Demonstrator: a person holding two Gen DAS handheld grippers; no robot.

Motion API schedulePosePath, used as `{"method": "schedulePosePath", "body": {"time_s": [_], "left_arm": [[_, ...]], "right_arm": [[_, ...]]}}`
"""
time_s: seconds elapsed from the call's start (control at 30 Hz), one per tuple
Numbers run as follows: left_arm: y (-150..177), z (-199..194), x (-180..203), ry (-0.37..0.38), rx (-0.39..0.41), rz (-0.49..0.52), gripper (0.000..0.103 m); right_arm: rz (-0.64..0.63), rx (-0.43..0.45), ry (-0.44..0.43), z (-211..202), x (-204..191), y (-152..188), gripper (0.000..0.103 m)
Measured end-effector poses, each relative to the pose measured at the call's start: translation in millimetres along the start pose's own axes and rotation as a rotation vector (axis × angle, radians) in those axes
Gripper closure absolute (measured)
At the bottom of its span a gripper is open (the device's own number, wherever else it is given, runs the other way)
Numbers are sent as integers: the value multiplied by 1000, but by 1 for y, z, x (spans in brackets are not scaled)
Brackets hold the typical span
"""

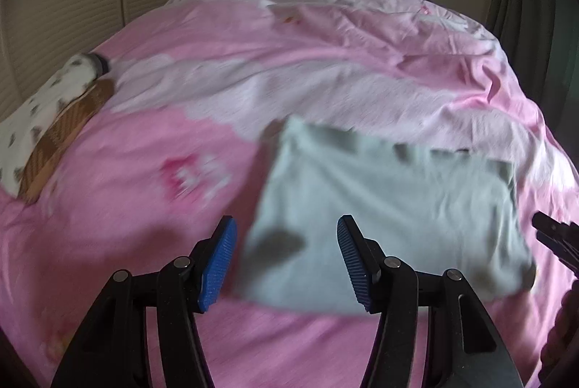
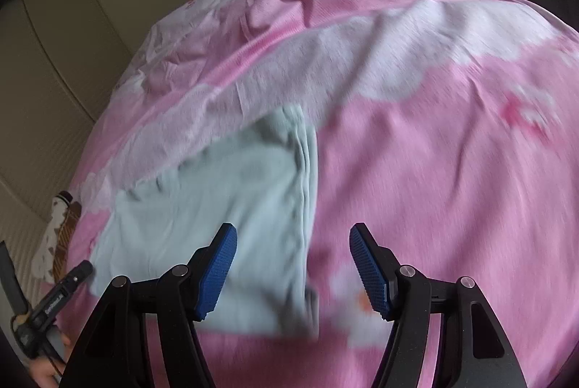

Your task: Fold small clothes

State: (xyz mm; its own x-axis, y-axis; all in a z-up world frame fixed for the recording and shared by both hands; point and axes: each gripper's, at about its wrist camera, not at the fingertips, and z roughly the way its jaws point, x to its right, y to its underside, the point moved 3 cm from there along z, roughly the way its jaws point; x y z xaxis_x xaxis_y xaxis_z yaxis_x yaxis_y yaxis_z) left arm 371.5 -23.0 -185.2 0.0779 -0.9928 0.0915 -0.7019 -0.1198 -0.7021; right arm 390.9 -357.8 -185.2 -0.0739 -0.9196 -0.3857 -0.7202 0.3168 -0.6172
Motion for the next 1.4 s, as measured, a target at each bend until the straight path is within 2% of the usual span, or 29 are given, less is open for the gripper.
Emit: {"method": "schedulePosePath", "body": {"time_s": [0.17, 0.3, 0.53, 0.57, 0.63, 0.8, 0.83, 0.97, 1.2, 1.4], "left_arm": [[-22, 11, 36, 32, 19, 38, 46], [-27, 14, 47, 41, 24, 52, 46], [-24, 21, 49, 38, 10, 64, 46], [-23, 21, 48, 36, 9, 67, 46], [-21, 22, 47, 35, 5, 72, 46], [-18, 19, 41, 33, 0, 75, 46], [-18, 17, 39, 32, 2, 78, 46], [-19, 11, 36, 32, 6, 90, 46], [-28, -9, 15, 51, 24, 60, 46], [-39, -36, -23, 53, 64, 20, 42]], "right_arm": [[-40, -58, -56, 30, 6, -33, 37], [-53, -107, -110, 49, 10, -36, 38], [-83, -113, -193, 62, 10, -38, 39], [-86, -119, -202, 64, 8, -37, 42], [-89, -139, -220, 68, 6, -35, 58], [-47, -159, -250, 73, 10, -34, 77], [-26, -166, -264, 73, 14, -33, 84], [-1, -173, -258, 71, 15, -31, 90], [-42, -134, -206, 38, -32, -42, 93], [-85, -158, -186, 15, -105, -45, 93]]}}
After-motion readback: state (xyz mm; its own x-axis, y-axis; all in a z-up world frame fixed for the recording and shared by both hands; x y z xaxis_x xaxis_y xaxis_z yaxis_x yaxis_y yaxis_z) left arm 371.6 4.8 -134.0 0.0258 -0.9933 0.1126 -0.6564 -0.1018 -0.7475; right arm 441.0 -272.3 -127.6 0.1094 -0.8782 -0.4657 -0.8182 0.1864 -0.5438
